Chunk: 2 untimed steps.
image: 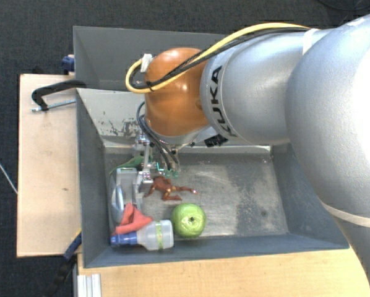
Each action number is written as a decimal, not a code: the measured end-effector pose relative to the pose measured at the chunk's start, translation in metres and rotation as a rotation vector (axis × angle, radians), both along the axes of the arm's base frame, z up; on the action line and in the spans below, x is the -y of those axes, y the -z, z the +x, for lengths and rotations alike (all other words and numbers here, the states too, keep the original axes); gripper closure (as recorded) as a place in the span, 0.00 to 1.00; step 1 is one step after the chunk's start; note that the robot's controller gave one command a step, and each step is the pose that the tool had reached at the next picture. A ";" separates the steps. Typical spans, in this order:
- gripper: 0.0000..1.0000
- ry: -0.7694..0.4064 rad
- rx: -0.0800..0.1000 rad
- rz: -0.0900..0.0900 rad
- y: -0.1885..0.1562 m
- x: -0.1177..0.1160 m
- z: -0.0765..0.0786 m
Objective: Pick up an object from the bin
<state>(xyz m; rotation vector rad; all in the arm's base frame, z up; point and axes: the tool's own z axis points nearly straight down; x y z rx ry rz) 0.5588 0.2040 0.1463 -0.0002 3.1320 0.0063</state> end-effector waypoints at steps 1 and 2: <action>0.00 0.000 -0.005 -0.001 0.003 0.000 -0.001; 0.00 0.077 -0.007 0.000 0.006 0.037 0.012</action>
Offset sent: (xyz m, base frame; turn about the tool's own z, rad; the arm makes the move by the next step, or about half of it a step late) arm 0.0231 -0.0723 -0.0090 0.1459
